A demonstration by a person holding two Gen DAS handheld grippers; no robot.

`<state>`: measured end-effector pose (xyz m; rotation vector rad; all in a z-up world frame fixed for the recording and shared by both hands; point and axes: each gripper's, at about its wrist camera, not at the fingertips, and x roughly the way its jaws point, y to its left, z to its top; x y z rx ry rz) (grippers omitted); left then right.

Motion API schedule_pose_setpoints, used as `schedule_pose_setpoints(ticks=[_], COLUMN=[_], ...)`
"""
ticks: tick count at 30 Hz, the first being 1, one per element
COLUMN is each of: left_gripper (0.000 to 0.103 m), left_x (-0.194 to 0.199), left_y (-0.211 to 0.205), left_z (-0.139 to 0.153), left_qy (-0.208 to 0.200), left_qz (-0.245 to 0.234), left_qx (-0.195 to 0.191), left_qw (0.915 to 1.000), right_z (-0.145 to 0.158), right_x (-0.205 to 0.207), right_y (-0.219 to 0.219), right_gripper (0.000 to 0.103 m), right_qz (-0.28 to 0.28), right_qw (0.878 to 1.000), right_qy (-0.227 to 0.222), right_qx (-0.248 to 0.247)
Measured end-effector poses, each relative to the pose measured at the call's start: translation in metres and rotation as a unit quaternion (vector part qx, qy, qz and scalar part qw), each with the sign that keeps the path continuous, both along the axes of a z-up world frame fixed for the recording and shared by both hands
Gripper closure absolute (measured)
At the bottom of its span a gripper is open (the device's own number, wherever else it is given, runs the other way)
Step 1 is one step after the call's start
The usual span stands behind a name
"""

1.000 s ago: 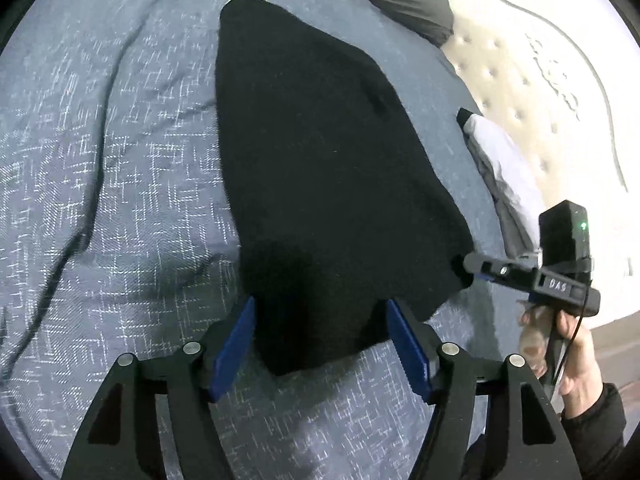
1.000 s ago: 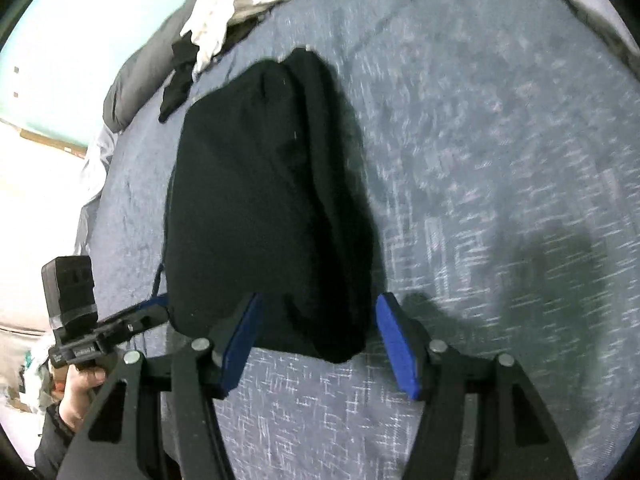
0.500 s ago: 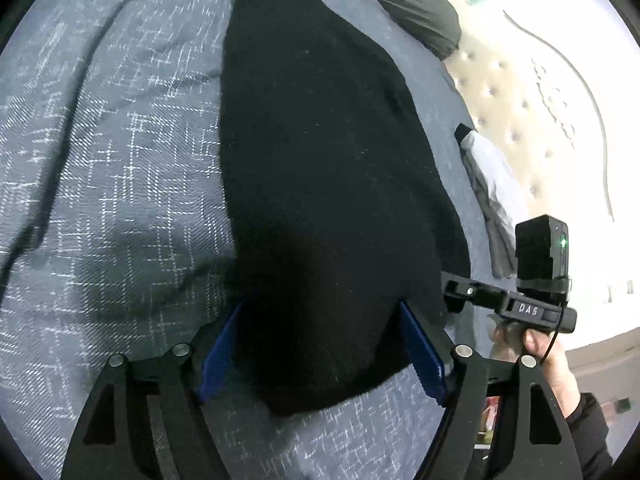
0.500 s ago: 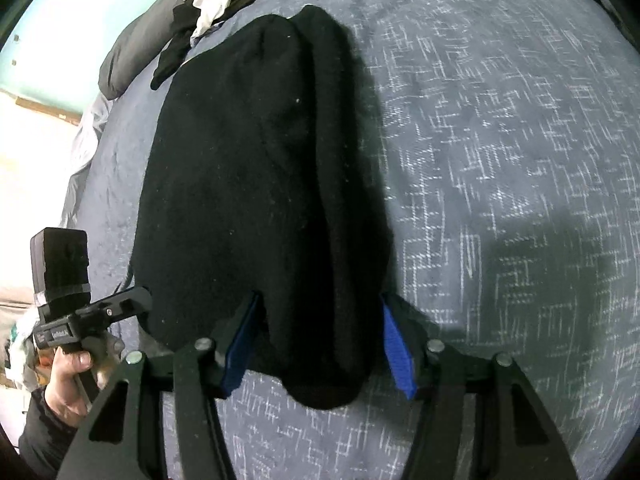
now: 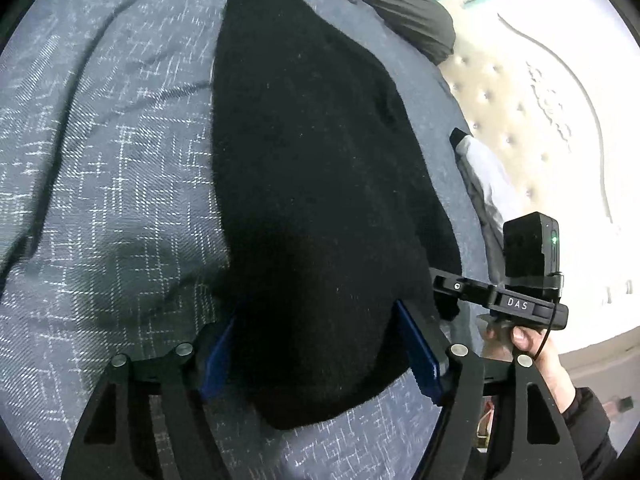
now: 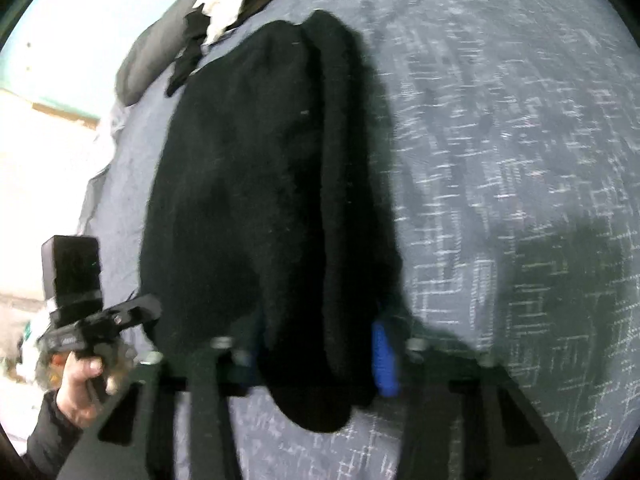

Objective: Fold clothes

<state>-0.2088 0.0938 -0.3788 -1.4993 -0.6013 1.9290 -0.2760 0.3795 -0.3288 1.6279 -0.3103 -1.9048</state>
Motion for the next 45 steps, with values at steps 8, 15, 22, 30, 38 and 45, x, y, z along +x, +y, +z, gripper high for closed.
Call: schedule_pose_setpoints(ticks=[8,15,22,30,38,45], left_gripper=[0.027,0.028,0.029,0.035,0.037,0.037], left_x=[-0.008,-0.008,-0.010,-0.012,-0.024,-0.032], left_y=[0.006,0.008,0.011,0.018,0.041,0.068], left_z=[-0.007,-0.002,0.001,0.045,0.129,0.170], left_qy=[-0.010,-0.002,0.006,0.040,0.091,0.107], left_qz=[0.003,-0.003,-0.004,0.005,-0.001,-0.016], left_qx=[0.002,0.000,-0.008,0.000,0.016,0.036], left_qw=[0.9999,1.0000,0.9999,0.9992,0.9957,0.9935], right_z=[-0.012,-0.002,-0.001,0.058,0.128,0.186], right_x=[-0.007,-0.004,-0.003,0.000,-0.015,-0.026], right_y=[-0.007,-0.013,-0.023,-0.016,0.000,0.030], right_gripper=[0.061,0.074,0.077,0.079,0.079,0.080], right_qz=[-0.006,0.022,0.020,0.037,0.032,0.027], right_qw=[1.000,1.000,1.000,0.996,0.992,0.989], right_qy=[-0.010,0.003,0.020,0.070,0.105,0.134], right_qx=[-0.010,-0.010,-0.012,-0.030,-0.058,-0.057])
